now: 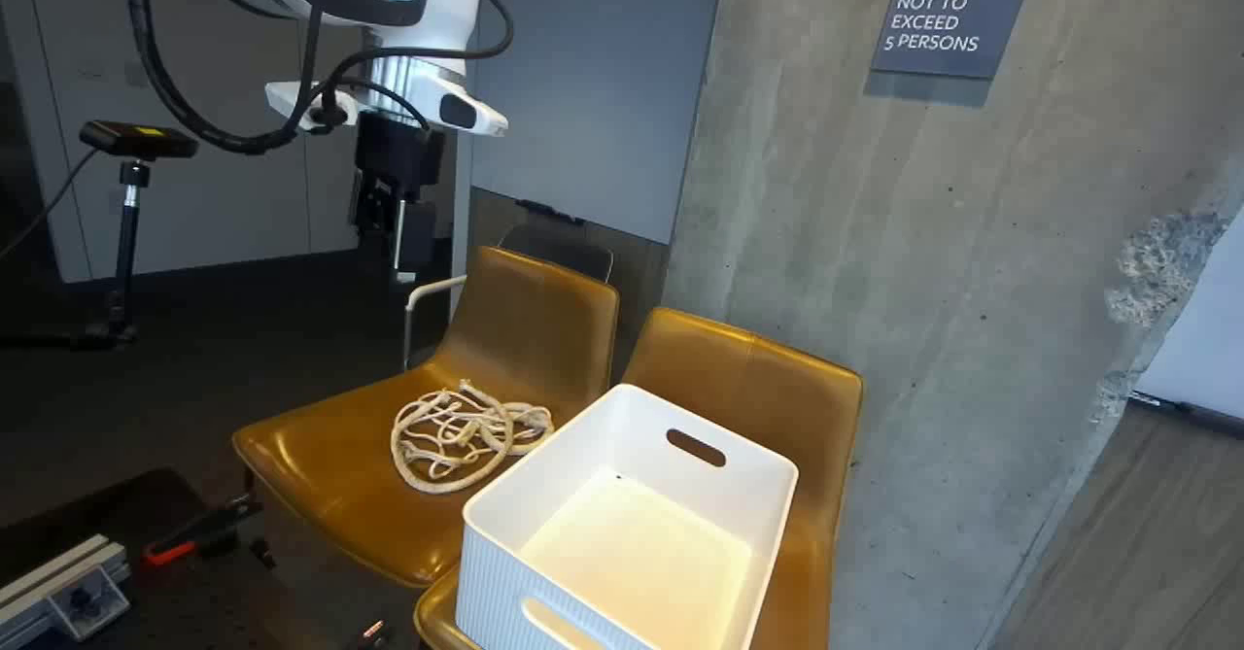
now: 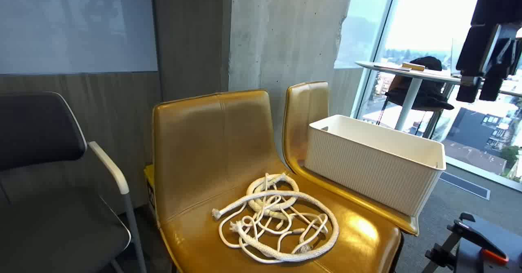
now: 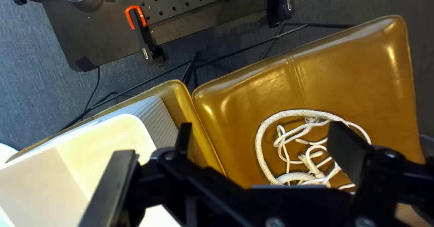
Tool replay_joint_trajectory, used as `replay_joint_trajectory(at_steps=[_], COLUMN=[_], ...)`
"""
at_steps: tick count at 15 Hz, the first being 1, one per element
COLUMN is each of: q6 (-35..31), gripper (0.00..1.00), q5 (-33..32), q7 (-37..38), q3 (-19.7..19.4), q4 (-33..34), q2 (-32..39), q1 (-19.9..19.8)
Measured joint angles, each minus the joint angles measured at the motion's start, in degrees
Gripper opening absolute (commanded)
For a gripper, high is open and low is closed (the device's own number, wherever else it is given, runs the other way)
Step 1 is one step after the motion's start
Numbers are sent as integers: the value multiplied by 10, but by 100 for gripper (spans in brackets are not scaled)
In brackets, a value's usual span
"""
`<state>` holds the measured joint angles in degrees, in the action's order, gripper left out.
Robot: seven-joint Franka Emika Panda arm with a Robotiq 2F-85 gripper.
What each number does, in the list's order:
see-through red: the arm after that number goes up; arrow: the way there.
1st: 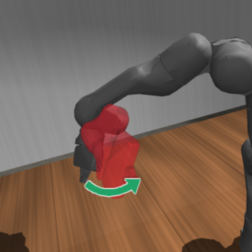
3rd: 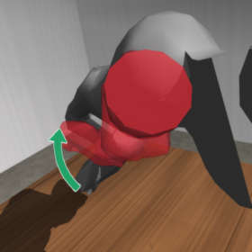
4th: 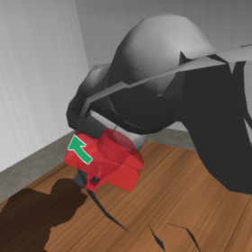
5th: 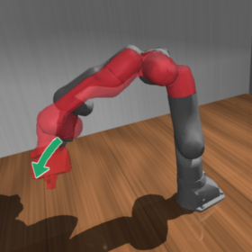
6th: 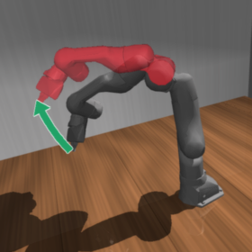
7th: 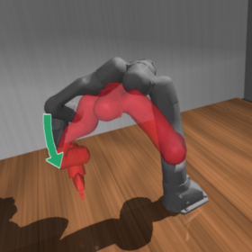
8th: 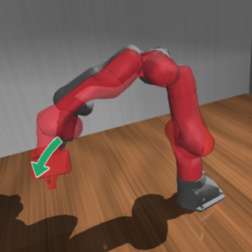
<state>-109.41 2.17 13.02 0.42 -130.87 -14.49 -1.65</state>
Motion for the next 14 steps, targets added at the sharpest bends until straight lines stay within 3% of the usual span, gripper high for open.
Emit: replay_joint_trajectory(at_steps=[14], q6=[-12], gripper=[100], q5=[-3], q7=[-9], q3=[4], q4=[1], q2=[7], q1=[4])
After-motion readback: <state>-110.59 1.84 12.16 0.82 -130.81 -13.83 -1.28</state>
